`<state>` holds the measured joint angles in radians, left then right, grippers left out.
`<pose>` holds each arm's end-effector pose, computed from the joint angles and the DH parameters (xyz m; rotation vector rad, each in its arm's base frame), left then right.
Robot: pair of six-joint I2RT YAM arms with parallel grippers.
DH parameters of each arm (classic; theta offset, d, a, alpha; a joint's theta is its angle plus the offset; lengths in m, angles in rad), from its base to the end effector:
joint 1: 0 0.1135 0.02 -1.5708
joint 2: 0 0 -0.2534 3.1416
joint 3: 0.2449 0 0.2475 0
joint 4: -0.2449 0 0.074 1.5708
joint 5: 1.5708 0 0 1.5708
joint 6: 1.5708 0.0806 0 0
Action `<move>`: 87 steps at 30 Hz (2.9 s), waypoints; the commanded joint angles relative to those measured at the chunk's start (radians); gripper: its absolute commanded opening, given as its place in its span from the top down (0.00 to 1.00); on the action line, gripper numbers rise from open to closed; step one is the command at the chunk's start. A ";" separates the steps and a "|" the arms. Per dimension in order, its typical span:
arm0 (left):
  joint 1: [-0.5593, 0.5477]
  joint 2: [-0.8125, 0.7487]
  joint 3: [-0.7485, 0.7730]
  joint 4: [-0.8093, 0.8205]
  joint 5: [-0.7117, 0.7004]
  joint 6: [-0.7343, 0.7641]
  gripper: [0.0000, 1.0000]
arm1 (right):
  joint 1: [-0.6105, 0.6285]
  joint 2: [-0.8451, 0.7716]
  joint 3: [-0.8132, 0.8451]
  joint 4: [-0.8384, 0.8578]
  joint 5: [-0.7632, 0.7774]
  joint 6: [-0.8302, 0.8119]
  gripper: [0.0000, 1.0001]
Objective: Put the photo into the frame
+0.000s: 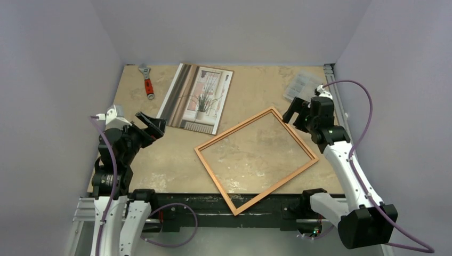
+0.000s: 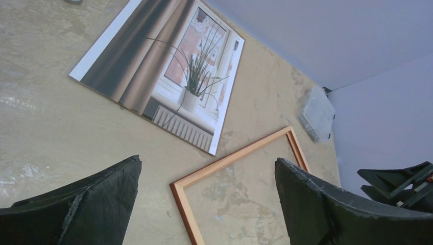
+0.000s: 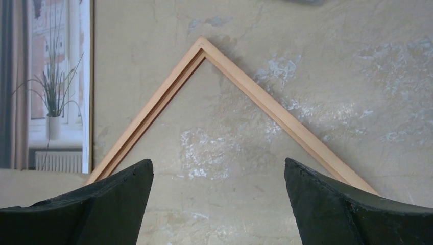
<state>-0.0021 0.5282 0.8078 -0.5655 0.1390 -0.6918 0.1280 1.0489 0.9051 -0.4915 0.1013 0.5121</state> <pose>0.1629 -0.0115 0.3218 -0.5480 1.8178 -0.6066 0.2629 0.0256 0.2666 0.4779 2.1610 0.2451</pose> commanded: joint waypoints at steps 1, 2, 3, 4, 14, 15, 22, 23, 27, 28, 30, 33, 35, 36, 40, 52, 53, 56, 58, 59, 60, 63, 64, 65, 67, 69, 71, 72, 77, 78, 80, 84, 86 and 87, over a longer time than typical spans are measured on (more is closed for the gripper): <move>0.002 -0.021 -0.001 -0.051 -0.005 -0.105 0.00 | 0.000 -0.028 0.012 -0.064 -0.120 -0.034 0.01; 0.002 -0.013 0.014 -0.084 -0.019 -0.107 0.00 | 0.001 -0.026 0.009 -0.069 -0.150 -0.035 0.01; 0.002 -0.001 0.032 -0.116 -0.020 -0.093 0.00 | 0.001 -0.022 0.005 -0.071 -0.176 -0.038 0.01; 0.002 0.012 0.048 -0.141 -0.021 -0.082 0.00 | 0.002 -0.020 -0.004 -0.067 -0.203 -0.041 0.01; 0.002 0.070 0.105 -0.030 0.092 -0.075 0.00 | 0.208 0.012 -0.081 -0.030 -0.238 -0.008 0.01; 0.002 0.065 0.112 -0.033 0.104 -0.081 0.00 | 0.248 0.030 -0.078 -0.025 -0.235 -0.004 0.01; 0.002 0.027 0.228 -0.107 0.140 -0.041 0.00 | 0.569 0.167 -0.052 0.081 -0.272 0.085 0.05; 0.002 0.028 0.247 -0.120 0.149 -0.033 0.00 | 0.630 0.180 -0.043 0.105 -0.248 0.097 0.05; 0.002 0.046 0.313 -0.179 0.177 0.000 0.00 | 0.842 0.289 0.055 0.092 -0.145 0.106 0.06; 0.002 0.052 0.326 -0.194 0.179 0.006 0.00 | 0.886 0.323 0.086 0.076 -0.114 0.104 0.06; 0.002 0.061 0.344 -0.222 0.181 0.014 0.00 | 0.982 0.392 0.150 0.037 -0.042 0.096 0.07; 0.002 0.070 0.363 -0.258 0.178 0.032 0.00 | 1.086 0.513 0.245 -0.018 0.048 0.082 0.09; 0.002 0.071 0.381 -0.289 0.157 0.049 0.00 | 1.141 0.593 0.310 -0.051 0.101 0.075 0.12; 0.002 0.070 0.389 -0.301 0.147 0.057 0.00 | 1.169 0.631 0.343 -0.073 0.126 0.074 0.14; 0.002 0.055 0.419 -0.343 0.105 0.085 0.00 | 1.234 0.789 0.473 -0.213 0.263 0.098 0.20; 0.002 0.024 0.431 -0.373 0.066 0.109 0.00 | 1.243 0.870 0.453 -0.243 0.308 0.177 0.37; 0.002 0.028 0.427 -0.369 0.074 0.110 0.00 | 1.243 0.873 0.445 -0.235 0.302 0.176 0.42; 0.002 0.045 0.420 -0.368 0.093 0.111 0.00 | 1.229 0.872 0.419 -0.207 0.271 0.175 0.64; 0.002 0.054 0.410 -0.365 0.099 0.112 0.00 | 1.214 0.860 0.391 -0.176 0.235 0.170 0.82; 0.002 0.058 0.403 -0.363 0.101 0.110 0.00 | 1.207 0.849 0.371 -0.154 0.211 0.164 0.89; 0.002 0.061 0.399 -0.361 0.100 0.110 0.00 | 1.201 0.834 0.347 -0.133 0.195 0.160 0.92; 0.002 0.076 0.389 -0.366 0.097 0.103 0.00 | 1.198 0.769 0.302 -0.114 0.185 0.137 1.00; 0.002 0.081 0.388 -0.368 0.099 0.103 0.00 | 1.197 0.746 0.289 -0.115 0.195 0.132 1.00; 0.002 0.084 0.385 -0.368 0.099 0.102 0.00 | 1.198 0.723 0.270 -0.105 0.192 0.113 1.00; 0.002 0.092 0.377 -0.367 0.099 0.097 0.00 | 1.198 0.673 0.228 -0.073 0.180 0.058 1.00; 0.002 0.103 0.366 -0.363 0.105 0.094 0.00 | 1.198 0.624 0.181 -0.042 0.176 -0.010 1.00; 0.002 0.119 0.357 -0.359 0.116 0.091 0.00 | 1.198 0.588 0.137 -0.020 0.165 -0.070 1.00; 0.002 0.127 0.350 -0.356 0.122 0.090 0.00 | 1.198 0.575 0.120 -0.019 0.163 -0.093 1.00; 0.002 0.166 0.290 -0.305 0.177 0.079 0.00 | 1.198 0.513 0.038 -0.025 0.183 -0.156 1.00; 0.002 0.175 0.273 -0.285 0.196 0.075 0.00 | 1.198 0.505 0.023 -0.024 0.184 -0.162 1.00; 0.002 0.204 0.225 -0.237 0.245 0.069 0.00 | 1.197 0.499 0.007 -0.026 0.192 -0.166 0.97; 0.002 0.264 0.126 -0.134 0.318 0.067 0.00 | 1.198 0.501 0.000 -0.025 0.188 -0.148 0.73; 0.001 0.271 0.058 -0.056 0.350 0.068 0.00 | 1.198 0.501 0.009 -0.021 0.162 -0.122 0.53; 0.001 0.276 0.021 -0.014 0.363 0.069 0.00 | 1.197 0.496 0.016 -0.019 0.156 -0.108 0.44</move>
<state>-0.0021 0.7933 0.9241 -0.7597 0.4019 -0.6170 1.3273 1.5764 0.9028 -0.5491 0.2909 0.3828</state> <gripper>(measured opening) 0.998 0.422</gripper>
